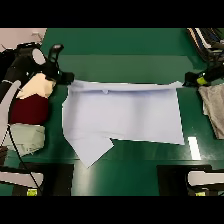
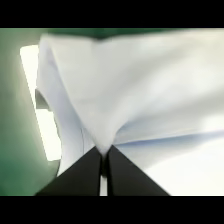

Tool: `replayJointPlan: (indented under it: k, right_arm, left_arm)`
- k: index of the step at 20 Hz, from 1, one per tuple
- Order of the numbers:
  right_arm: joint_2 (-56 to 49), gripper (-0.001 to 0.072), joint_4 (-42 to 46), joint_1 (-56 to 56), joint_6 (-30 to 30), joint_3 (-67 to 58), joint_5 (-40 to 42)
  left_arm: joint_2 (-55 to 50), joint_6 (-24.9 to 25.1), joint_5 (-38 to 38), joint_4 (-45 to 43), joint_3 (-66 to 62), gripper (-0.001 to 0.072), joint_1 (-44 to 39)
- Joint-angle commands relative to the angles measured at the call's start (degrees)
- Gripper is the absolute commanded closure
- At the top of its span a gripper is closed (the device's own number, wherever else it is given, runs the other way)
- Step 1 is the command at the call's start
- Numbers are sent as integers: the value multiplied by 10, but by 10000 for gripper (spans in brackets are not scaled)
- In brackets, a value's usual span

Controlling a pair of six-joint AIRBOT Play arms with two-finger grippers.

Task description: Fold the shirts.

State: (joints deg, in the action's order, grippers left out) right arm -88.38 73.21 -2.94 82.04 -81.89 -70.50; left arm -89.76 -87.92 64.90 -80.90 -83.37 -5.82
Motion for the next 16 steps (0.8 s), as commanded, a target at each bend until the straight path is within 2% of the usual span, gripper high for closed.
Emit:
replayJointPlan:
  k: [1,2,3,4,5,9,12,16]
  right_arm:
    - [30,698,-2,17,0,89,27]
    - [31,696,-2,25,0,102,30]
    - [31,633,-1,30,0,106,30]
    - [31,430,-3,31,0,105,30]
    - [35,376,-4,31,3,102,23]
    - [102,377,3,22,5,128,-2]
    - [180,377,2,2,5,187,-2]
    - [254,375,-35,-37,4,240,10]
  left_arm:
    - [-1,-36,16,-9,60,672,0]
    - [-1,-36,17,-9,70,566,0]
    - [-1,-36,23,-9,72,319,0]
    - [1,-37,30,-9,71,239,0]
    - [5,-38,37,-10,71,239,0]
    - [64,-38,87,-42,103,239,0]
    - [177,-61,95,-25,242,238,0]
    - [356,-97,87,59,464,238,-1]
